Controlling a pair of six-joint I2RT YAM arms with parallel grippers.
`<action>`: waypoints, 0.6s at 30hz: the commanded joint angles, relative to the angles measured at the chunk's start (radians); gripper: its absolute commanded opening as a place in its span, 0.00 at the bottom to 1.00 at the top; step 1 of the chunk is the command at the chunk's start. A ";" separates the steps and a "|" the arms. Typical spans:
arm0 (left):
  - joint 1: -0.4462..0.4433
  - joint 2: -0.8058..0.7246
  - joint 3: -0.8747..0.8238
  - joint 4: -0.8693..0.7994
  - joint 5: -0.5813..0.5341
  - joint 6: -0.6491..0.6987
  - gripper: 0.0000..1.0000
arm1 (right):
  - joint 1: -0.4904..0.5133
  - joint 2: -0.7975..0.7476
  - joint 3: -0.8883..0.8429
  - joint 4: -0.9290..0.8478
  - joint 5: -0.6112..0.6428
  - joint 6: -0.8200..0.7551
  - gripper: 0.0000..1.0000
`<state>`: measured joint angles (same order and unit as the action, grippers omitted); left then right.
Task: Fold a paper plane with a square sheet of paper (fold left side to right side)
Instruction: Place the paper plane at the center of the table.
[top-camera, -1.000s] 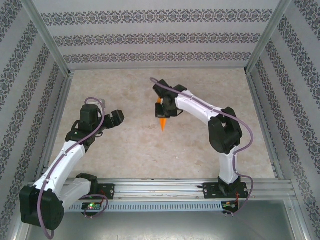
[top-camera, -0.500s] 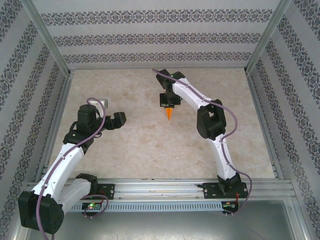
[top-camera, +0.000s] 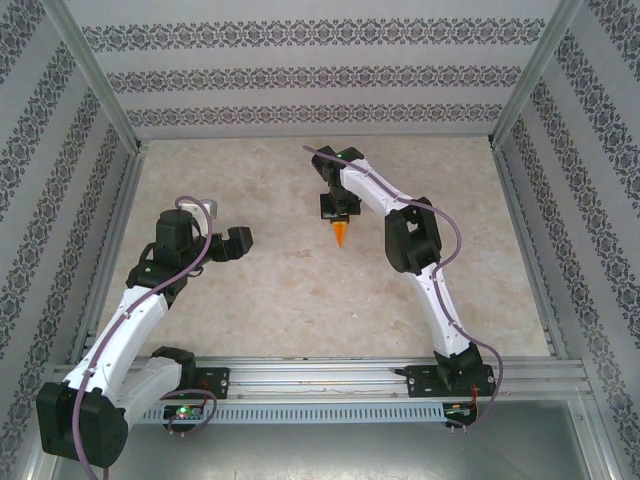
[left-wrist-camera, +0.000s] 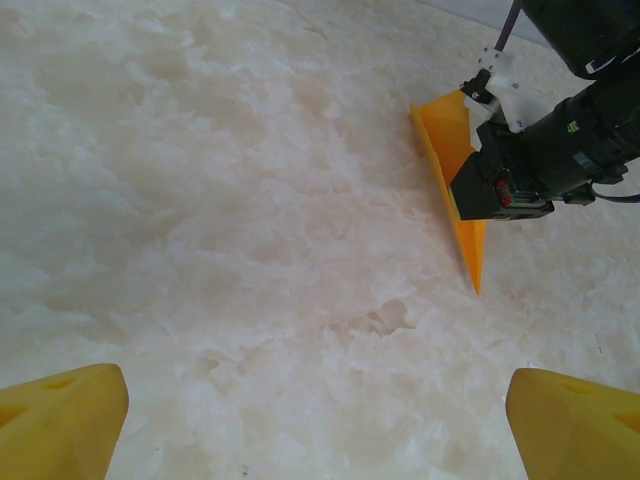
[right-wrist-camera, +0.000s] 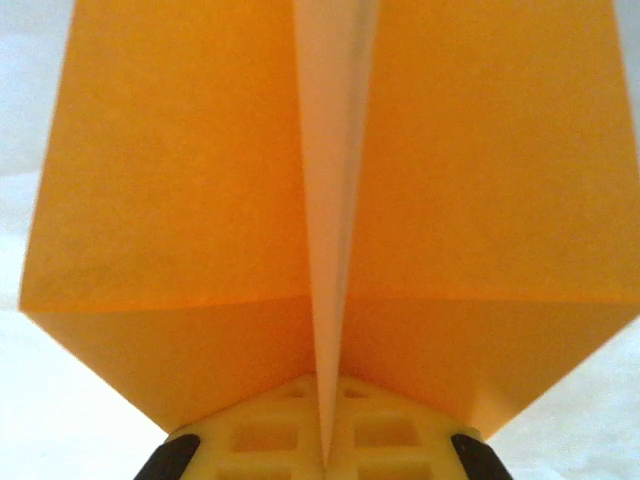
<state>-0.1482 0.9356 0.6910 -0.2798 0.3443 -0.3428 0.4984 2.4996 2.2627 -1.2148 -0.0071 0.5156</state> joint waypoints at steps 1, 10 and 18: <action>0.016 0.002 0.024 -0.019 0.009 0.028 0.97 | -0.009 0.014 0.026 -0.029 0.019 -0.014 0.03; 0.016 0.002 0.025 -0.022 0.007 0.031 0.97 | -0.008 0.025 0.005 -0.011 0.007 -0.010 0.06; 0.017 0.001 0.028 -0.030 0.001 0.038 0.97 | -0.007 0.025 -0.024 0.008 -0.002 -0.005 0.12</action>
<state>-0.1482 0.9379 0.6910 -0.2832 0.3439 -0.3382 0.4969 2.5034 2.2570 -1.2026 -0.0082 0.5159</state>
